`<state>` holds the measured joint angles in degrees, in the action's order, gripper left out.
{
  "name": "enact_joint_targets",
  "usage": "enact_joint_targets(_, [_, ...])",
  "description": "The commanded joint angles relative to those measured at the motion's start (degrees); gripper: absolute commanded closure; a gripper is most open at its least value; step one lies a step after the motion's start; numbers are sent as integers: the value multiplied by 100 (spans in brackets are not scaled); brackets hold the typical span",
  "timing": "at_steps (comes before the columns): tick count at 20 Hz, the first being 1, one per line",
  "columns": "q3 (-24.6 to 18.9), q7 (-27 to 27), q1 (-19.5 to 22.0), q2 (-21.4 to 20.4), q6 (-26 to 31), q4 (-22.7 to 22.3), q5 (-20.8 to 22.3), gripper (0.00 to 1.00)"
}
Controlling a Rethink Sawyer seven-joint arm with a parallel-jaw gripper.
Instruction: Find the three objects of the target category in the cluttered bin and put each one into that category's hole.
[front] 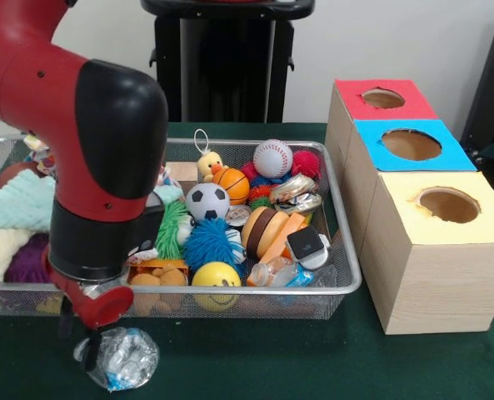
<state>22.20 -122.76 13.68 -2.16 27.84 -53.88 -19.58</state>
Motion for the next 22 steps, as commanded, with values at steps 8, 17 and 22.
enact_joint_targets(8, [-48, -2983, -309, 5, 1142, -1393, -1263, 0])
enact_joint_targets(17, [-362, -3004, -169, 129, 547, -1474, -1683, 0])
enact_joint_targets(22, [-404, -3150, -185, 332, 380, -1336, -1934, 0])
